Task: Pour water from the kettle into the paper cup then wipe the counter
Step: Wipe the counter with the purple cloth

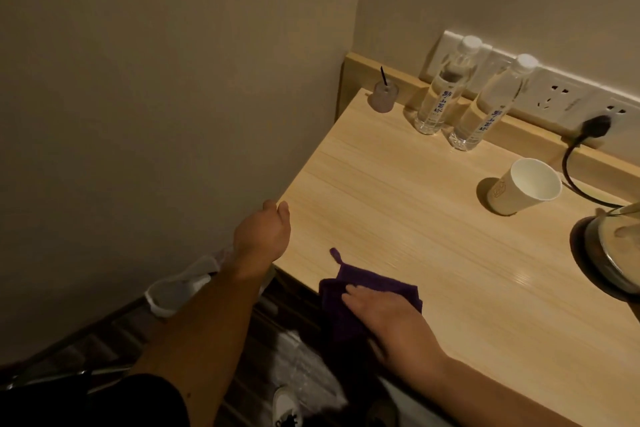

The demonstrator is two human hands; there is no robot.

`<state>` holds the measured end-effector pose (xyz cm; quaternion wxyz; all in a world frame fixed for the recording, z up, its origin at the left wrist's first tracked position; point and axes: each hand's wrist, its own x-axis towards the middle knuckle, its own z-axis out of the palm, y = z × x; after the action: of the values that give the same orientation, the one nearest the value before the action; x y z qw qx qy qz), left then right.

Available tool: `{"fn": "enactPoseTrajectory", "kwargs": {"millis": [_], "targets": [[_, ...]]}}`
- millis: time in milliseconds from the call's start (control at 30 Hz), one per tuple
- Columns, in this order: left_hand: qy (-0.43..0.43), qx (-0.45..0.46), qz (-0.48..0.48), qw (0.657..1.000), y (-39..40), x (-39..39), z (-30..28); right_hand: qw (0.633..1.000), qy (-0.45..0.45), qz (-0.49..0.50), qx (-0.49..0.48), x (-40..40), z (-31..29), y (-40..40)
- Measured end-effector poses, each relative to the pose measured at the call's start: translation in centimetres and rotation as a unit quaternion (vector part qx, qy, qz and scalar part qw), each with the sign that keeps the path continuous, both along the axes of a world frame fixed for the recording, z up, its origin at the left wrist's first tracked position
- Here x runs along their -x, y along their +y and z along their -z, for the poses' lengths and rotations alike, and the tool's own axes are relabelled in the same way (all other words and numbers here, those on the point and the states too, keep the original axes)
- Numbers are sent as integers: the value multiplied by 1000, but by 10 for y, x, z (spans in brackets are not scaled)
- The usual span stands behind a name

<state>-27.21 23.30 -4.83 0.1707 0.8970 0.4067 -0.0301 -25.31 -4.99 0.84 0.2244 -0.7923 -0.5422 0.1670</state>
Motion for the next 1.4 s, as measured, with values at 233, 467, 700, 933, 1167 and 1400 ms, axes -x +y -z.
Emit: {"fn": "enactPoseTrajectory", "kwargs": {"millis": [233,467,700,933,1167,1400], "targets": [[6,-10,-4,1000,-1,1,0,816,480,302,-110,-116,-61,65],[37,0,-32,999,3,-5,8,982,-59,176,-42,-240,-25,171],[53,-60,4,997,2,-1,10,979,-184,24,88,-266,51,189],[7,-9,-29,1000,5,-1,15,987,-144,-41,49,-181,39,137],[-8,-8,-3,1000,3,-1,8,992,-86,-79,44,-18,32,36],[-14,-10,12,1000,-1,-1,-2,978,205,43,-4,44,-3,4]]}}
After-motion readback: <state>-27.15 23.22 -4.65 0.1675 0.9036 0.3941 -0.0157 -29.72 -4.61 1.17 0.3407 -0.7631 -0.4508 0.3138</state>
